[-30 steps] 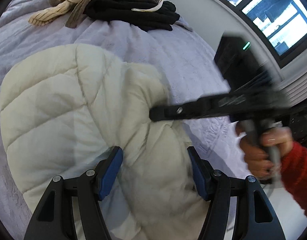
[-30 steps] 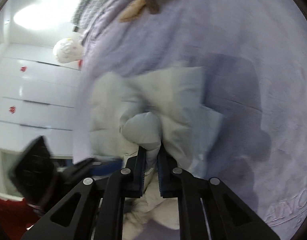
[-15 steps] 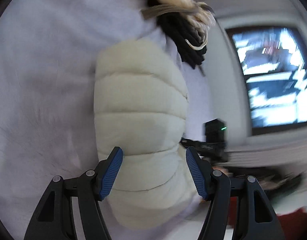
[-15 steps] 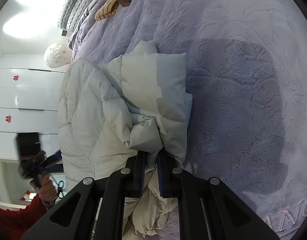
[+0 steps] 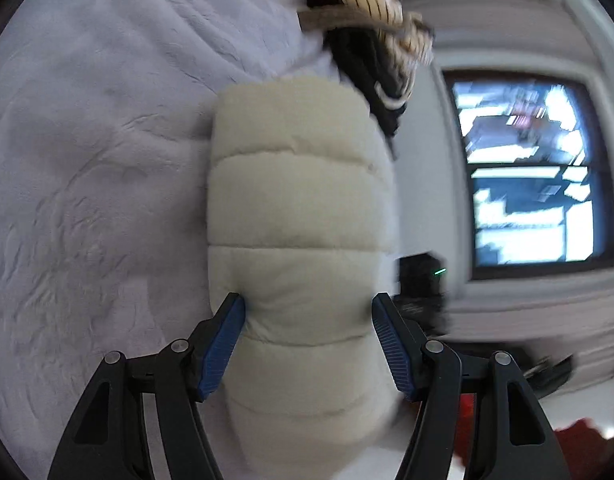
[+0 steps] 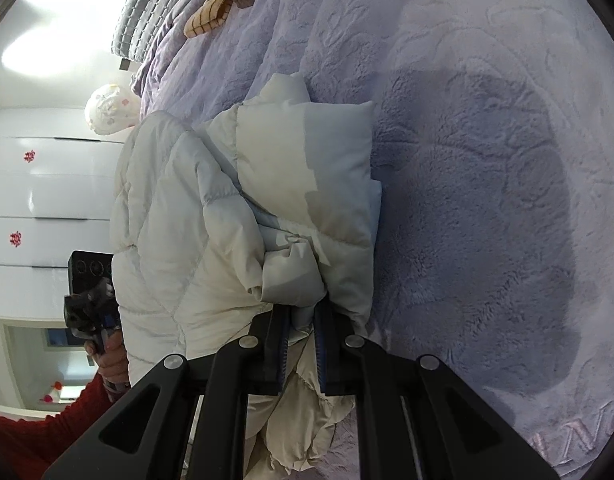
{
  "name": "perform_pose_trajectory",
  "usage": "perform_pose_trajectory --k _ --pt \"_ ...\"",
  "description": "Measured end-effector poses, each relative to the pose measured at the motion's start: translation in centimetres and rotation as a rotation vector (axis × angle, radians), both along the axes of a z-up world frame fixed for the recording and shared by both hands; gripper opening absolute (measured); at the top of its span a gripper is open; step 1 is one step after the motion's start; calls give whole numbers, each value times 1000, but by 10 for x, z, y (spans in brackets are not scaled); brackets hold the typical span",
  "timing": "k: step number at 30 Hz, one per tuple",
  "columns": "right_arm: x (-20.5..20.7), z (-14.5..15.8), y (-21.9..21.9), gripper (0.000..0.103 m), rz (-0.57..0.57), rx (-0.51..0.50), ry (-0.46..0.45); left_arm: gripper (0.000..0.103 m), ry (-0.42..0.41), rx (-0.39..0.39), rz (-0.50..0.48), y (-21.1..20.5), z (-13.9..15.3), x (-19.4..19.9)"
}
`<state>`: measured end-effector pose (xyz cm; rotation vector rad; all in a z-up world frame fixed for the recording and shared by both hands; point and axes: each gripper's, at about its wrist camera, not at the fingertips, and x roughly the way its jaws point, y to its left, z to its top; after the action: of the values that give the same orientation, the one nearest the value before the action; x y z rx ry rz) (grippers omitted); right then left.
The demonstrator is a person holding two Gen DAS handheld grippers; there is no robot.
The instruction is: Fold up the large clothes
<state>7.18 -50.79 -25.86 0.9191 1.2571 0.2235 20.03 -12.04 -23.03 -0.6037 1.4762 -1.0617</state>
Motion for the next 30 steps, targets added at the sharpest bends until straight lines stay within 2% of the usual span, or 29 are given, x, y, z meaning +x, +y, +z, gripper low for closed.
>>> perform_pose_trajectory --k 1,6,9,10,11,12,13,15,17,20,25,30 --pt "0 -1 0 11 -5 2 2 85 -15 14 -16 -7 0 0" --pt "3 2 2 13 -5 -17 7 87 -89 120 -78 -38 0 -11" --pt "3 19 6 20 16 -104 17 87 -110 156 -73 -43 1 -13" --pt "1 32 6 37 18 -167 6 87 -118 167 -69 -44 2 -14" --pt "-1 44 6 72 16 -217 -15 87 -120 173 -68 -45 3 -15" --pt "-4 55 6 92 9 -244 -35 87 -122 178 -67 -45 2 -15" --pt "-7 62 5 103 -1 -249 -58 87 -125 182 -64 -46 3 -16" --pt "-13 70 2 103 -1 -220 -72 87 -131 190 -62 -46 3 -18" --pt "-14 64 -1 103 4 -147 -54 87 -141 197 -63 -50 4 -22" --pt "-10 36 -3 103 10 -24 5 87 -148 203 -66 -54 4 -24" --pt "2 -9 6 103 17 172 14 88 -133 187 -67 -54 0 -20" --pt "23 -30 20 103 38 227 -22 91 -98 168 -54 -57 -12 -17"
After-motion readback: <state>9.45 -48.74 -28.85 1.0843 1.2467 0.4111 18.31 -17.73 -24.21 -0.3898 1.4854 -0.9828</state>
